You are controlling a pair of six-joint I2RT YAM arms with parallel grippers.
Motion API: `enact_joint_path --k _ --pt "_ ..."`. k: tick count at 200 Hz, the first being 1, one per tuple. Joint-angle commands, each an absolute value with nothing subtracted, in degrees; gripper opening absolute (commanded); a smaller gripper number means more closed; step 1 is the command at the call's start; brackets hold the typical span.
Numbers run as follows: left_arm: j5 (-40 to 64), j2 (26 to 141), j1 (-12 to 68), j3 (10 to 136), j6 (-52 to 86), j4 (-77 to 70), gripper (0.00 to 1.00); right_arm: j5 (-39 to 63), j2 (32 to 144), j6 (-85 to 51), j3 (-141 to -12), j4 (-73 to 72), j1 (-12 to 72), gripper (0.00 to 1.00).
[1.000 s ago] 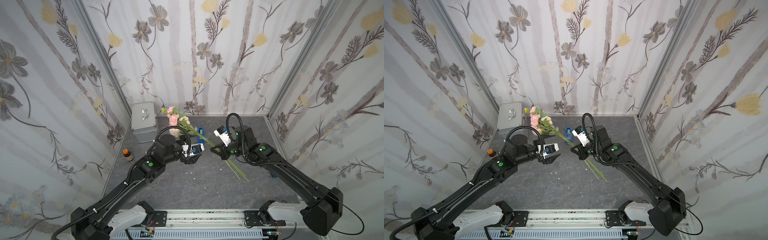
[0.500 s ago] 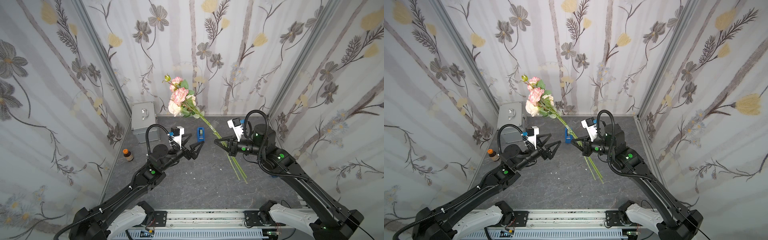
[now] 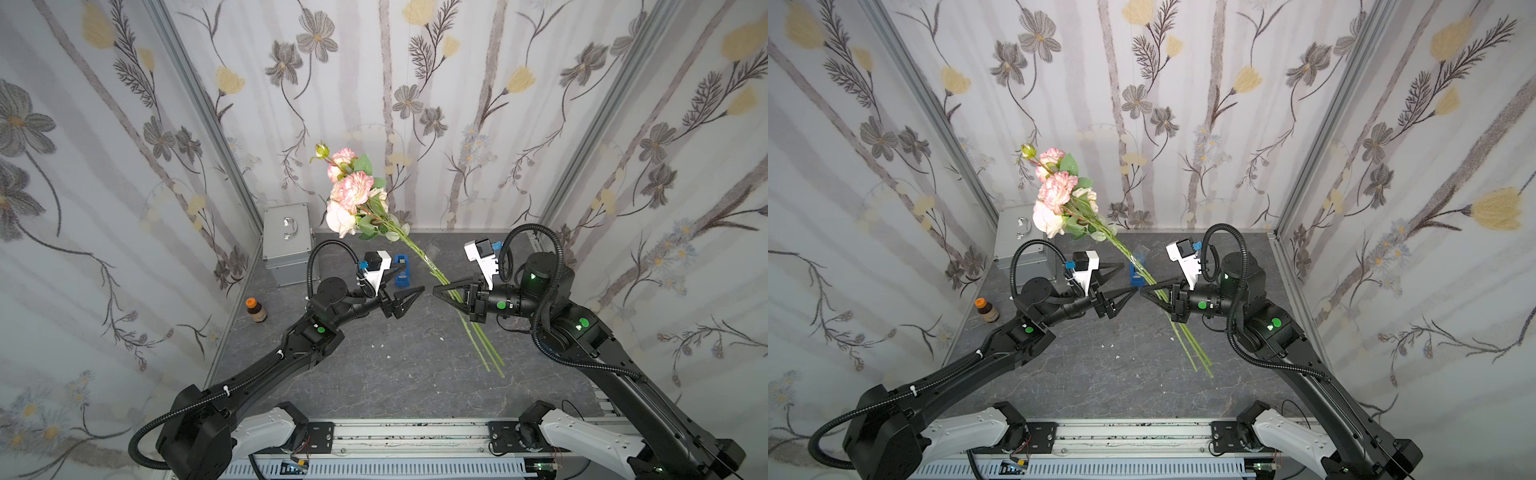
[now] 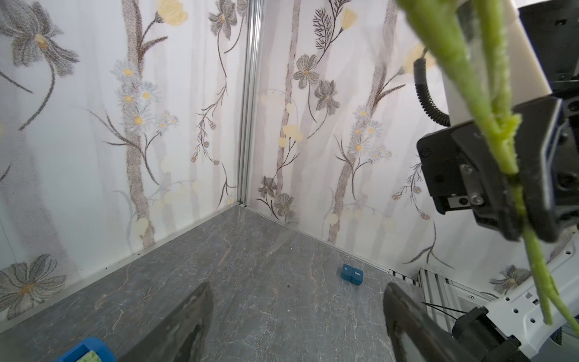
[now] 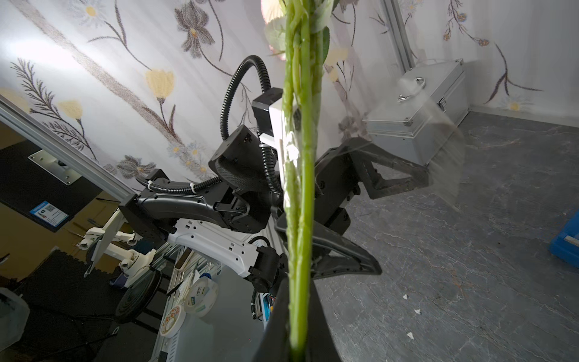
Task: Wrap bouquets with tape
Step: Wrap the tape around the bouquet.
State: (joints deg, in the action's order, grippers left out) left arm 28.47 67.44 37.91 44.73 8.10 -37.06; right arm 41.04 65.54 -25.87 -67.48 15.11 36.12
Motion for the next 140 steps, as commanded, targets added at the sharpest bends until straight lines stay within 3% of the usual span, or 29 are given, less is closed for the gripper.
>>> enact_joint_path --k 1,74,105,140 --pt "30.7 69.0 37.5 46.6 5.2 -42.7 0.84 42.8 64.9 -25.3 -68.5 14.5 36.3 0.00" --pt "36.5 71.2 37.1 46.9 7.7 -51.4 0.80 43.1 64.3 -24.9 -69.2 14.9 36.6 0.00" --pt "37.5 71.7 38.2 49.5 2.9 -44.1 0.77 43.6 64.8 -24.8 -70.4 15.1 36.9 0.00" --pt "36.7 72.0 38.4 50.3 1.9 -44.5 0.67 43.7 65.5 -24.0 -71.6 16.3 37.1 0.00"
